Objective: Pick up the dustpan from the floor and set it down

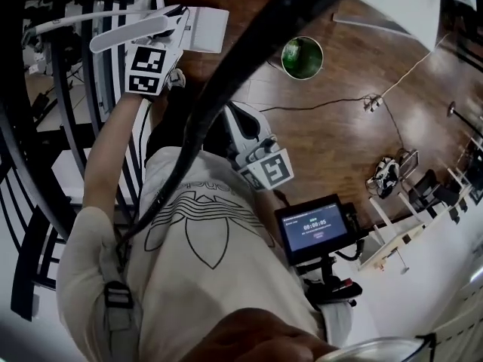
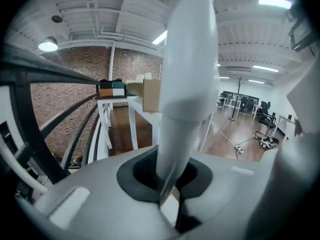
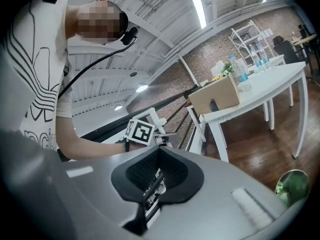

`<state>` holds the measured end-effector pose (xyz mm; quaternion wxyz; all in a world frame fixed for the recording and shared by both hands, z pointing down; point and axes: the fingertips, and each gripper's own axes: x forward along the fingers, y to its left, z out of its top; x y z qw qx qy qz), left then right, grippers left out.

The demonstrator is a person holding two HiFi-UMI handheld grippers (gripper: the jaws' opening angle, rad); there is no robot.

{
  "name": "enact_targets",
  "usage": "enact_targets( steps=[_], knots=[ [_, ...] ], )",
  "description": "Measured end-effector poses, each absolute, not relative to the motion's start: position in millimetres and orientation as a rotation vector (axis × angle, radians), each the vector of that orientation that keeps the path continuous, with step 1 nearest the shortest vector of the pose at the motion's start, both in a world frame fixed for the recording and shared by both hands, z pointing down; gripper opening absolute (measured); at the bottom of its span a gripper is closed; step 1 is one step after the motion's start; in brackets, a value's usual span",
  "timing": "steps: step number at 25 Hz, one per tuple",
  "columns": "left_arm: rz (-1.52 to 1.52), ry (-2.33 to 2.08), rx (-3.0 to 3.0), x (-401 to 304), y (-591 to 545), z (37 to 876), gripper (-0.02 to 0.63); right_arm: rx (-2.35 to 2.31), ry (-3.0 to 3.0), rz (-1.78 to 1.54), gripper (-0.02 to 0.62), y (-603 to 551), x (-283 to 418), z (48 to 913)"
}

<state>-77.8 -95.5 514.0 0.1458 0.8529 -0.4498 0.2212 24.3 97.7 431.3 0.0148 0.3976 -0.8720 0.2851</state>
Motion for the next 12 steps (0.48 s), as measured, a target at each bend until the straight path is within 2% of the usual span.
enact_targets(
  steps=[6, 12],
  knots=[
    [0.574, -1.377, 2.538, -87.0, -96.1, 425.0, 0.043, 1.213, -2.798, 0.806, 0.002, 84.7, 17.8, 423.2],
    [0.595, -1.412, 2.494, -88.3, -95.8, 427.2, 0.044, 1.182, -2.840, 0.761, 0.002, 78.4, 13.5, 418.8]
  ],
)
